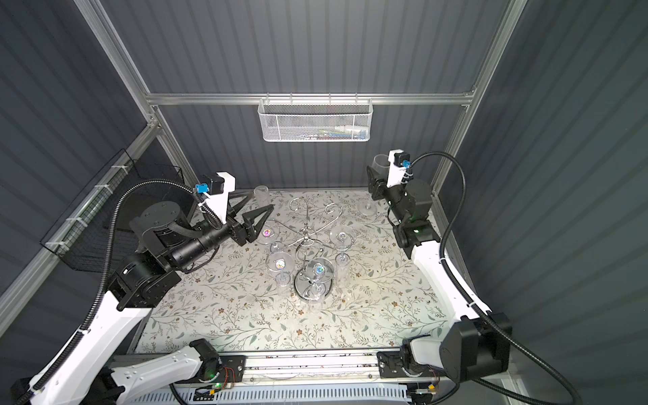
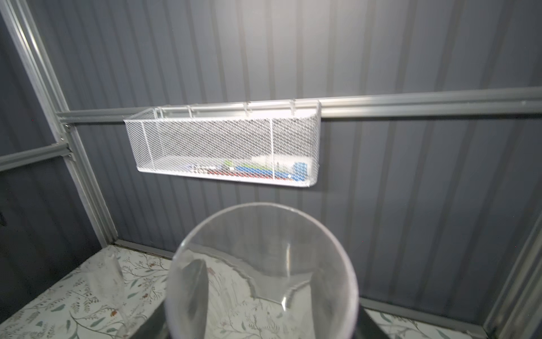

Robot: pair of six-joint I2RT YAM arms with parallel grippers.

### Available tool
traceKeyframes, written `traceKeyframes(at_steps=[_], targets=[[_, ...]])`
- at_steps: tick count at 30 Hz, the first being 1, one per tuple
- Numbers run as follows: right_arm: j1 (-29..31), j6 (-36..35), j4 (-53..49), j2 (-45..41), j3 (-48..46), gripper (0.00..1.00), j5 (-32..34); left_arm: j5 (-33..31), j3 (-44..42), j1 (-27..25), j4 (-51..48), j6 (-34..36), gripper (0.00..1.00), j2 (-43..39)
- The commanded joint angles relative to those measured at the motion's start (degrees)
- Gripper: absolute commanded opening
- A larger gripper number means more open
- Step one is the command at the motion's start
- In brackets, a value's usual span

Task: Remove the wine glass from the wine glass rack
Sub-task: 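Lower the glass onto the table near the far corner with the right gripper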

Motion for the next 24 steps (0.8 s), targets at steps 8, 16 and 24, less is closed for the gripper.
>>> traceKeyframes(at_steps=[8, 16, 24], targets=[[-1.1, -0.5, 24.0, 10.8, -10.1, 0.46, 6.6, -3.9, -6.2, -0.2, 1.2, -3.7, 0.72, -3.0], [-1.1, -3.0, 32.5, 21.6, -9.2, 0.47, 10.6, -8.8, -8.6, -0.2, 2.8, -5.1, 0.71, -4.8], [-1.1, -6.6, 35.1, 28.8, -6.3, 0.48, 14.3, -9.7, -8.9, -0.2, 2.4, -4.7, 0.72, -3.8]])
